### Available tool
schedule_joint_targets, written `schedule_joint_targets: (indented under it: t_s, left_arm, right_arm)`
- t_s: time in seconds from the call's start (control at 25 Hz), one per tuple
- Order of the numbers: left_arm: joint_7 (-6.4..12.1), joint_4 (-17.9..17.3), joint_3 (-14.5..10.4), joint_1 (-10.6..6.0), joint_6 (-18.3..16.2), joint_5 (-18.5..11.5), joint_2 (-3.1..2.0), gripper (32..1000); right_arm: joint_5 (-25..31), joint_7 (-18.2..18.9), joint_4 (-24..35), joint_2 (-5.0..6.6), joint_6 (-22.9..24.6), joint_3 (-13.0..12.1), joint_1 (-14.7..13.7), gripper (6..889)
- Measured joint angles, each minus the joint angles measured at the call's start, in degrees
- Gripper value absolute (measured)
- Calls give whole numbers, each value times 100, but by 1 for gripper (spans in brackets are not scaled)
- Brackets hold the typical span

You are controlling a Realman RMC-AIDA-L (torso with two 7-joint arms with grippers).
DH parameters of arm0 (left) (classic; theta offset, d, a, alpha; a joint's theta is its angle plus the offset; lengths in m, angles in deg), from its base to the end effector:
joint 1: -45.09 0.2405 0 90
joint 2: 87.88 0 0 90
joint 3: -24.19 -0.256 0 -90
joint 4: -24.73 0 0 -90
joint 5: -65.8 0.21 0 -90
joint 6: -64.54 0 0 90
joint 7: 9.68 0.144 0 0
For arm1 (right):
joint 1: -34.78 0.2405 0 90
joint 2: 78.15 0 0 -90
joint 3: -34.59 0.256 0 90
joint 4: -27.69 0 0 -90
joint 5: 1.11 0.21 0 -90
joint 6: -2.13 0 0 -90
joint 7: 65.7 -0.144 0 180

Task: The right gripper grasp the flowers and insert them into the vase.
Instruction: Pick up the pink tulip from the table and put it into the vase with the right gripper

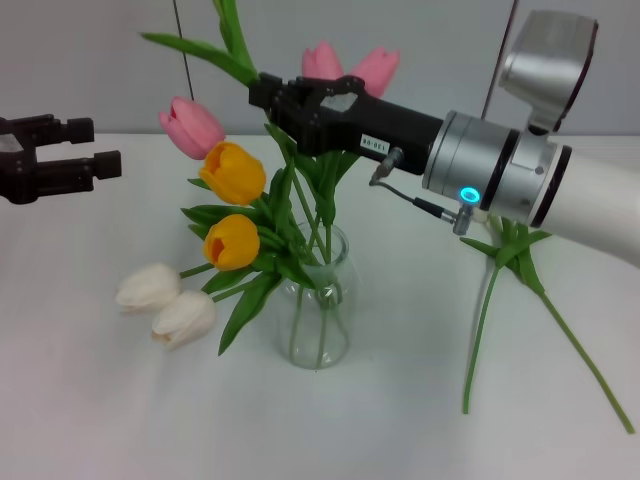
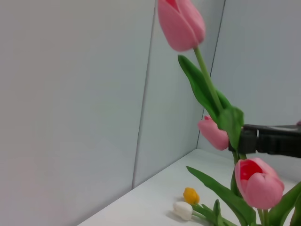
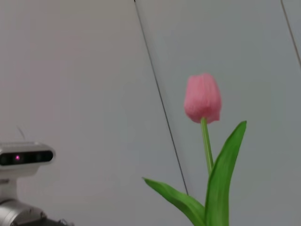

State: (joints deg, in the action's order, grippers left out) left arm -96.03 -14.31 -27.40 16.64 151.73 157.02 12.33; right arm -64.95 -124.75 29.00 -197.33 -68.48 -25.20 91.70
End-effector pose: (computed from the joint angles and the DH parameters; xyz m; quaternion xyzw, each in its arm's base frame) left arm -0.2718 0.3686 0.1361 -0.9211 -0.1916 -0.2518 0.2267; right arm 0.1259 0.4098 -0.0724 -0.8746 0.2001 0.4087 0.1673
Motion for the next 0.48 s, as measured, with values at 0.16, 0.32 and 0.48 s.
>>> schedule_joint_targets:
  t_s: [0.16,0.32,0.48]
  left_arm:
    - [1,2,0,17,-12,0,-1,774]
    - [2,-8,20,50,-21,-1,-1,774]
    - [6,-11,194,173,-55,-1,-13,773]
  right_arm:
    - [-148,67,-18,0,-2,2,-100,55]
    - [-238,169,-23,0,-153,3,-318,56]
    - [-395,192,-29,0,-371,3,-482,56]
